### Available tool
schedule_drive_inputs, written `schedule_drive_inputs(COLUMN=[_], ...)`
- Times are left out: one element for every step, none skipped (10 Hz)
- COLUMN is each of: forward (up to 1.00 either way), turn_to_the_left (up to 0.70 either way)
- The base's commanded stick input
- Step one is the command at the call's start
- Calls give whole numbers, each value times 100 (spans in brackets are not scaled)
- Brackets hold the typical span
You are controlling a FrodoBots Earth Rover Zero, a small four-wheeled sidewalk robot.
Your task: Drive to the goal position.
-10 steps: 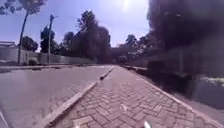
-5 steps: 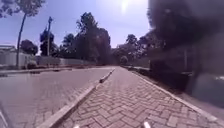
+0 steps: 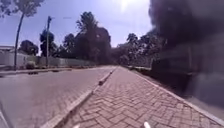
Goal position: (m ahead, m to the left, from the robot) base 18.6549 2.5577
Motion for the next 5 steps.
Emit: schedule_drive_inputs(forward=[85,85,85,85,85], turn_to_the_left=[0,0,0,0,0])
